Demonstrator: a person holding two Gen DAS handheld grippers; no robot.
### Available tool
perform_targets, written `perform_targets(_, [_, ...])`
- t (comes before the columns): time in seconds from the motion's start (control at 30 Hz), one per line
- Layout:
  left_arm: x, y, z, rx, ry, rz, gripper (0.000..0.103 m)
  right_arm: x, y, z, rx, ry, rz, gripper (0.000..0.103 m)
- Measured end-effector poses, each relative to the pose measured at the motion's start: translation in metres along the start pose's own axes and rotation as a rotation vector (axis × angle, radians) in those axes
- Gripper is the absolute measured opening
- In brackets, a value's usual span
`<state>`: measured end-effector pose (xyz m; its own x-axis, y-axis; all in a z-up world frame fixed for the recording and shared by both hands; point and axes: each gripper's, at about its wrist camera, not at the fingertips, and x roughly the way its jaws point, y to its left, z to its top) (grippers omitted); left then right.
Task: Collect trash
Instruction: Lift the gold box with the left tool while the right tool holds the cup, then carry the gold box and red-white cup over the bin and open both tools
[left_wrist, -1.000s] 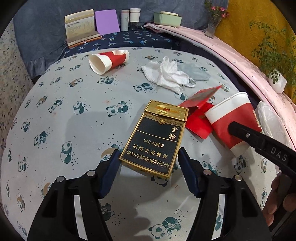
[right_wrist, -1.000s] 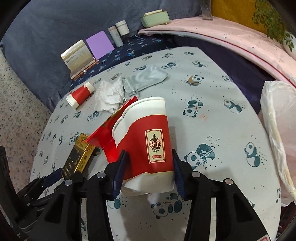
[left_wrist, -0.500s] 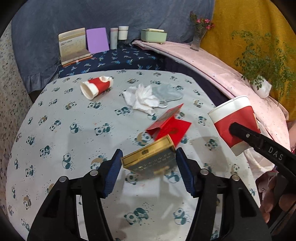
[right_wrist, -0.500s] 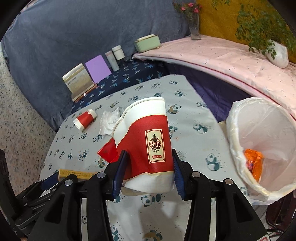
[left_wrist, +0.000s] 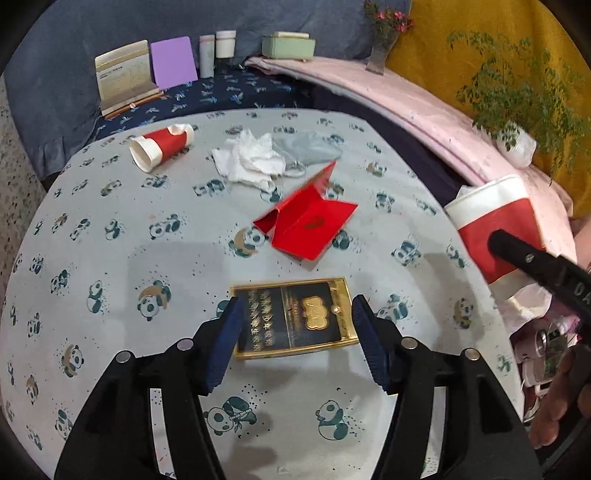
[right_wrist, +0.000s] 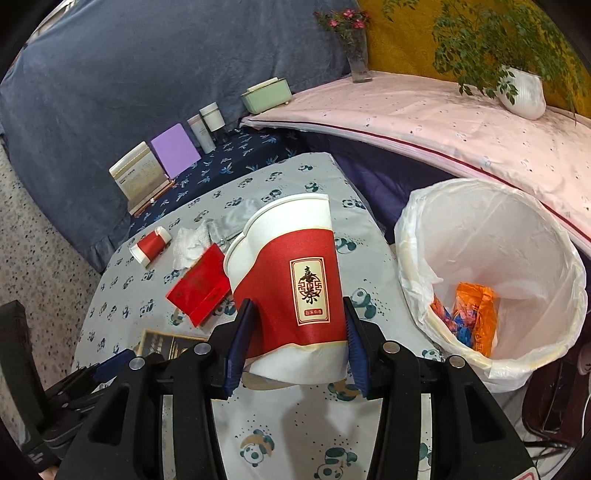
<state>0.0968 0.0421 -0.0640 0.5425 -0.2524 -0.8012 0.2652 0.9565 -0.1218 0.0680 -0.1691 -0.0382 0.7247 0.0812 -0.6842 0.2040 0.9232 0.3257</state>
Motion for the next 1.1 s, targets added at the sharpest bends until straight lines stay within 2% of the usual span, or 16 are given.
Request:
perform_targets(0.17, [0.020, 0.003, -0.006, -0.006, 0.043, -0.004, 0.060, 0.003, -0.005, -0.002, 0.002, 0.008, -0.002, 0.045])
perform_targets(0.23, [0.023, 0.004, -0.008, -0.006, 0.043, 0.002, 0.069, 0.005, -0.006, -0.003, 0.002, 0.010, -0.005, 0.045])
perform_targets(0.3, [0.022, 0.008, -0.008, -0.005, 0.027, 0.022, 0.083, 0.006, -0.007, -0.004, 0.001, 0.012, -0.009, 0.045])
perform_targets(0.37, [0.022, 0.013, -0.009, -0.004, 0.020, 0.033, 0.088, 0.008, -0.007, -0.004, 0.003, 0.016, -0.010, 0.045])
perform_targets(0.5, [0.027, 0.016, -0.008, -0.045, 0.048, -0.001, 0.089, 0.013, -0.007, -0.005, 0.002, 0.026, -0.011, 0.045])
perform_targets(0.57, [0.029, 0.007, -0.007, -0.031, 0.049, -0.011, 0.090, 0.015, -0.006, -0.005, 0.004, 0.028, -0.010, 0.045])
perform_targets(0.7, [0.042, -0.012, -0.011, 0.047, 0.060, 0.062, 0.092, 0.015, -0.005, -0.004, -0.004, 0.029, -0.012, 0.045])
perform_targets(0.87, [0.050, -0.013, -0.014, 0.046, 0.082, 0.097, 0.093, 0.014, -0.005, -0.004, -0.010, 0.027, -0.016, 0.045])
perform_targets(1.1, [0.037, -0.015, -0.007, 0.036, 0.057, 0.074, 0.092, 0.010, -0.011, -0.002, 0.001, 0.014, -0.024, 0.045])
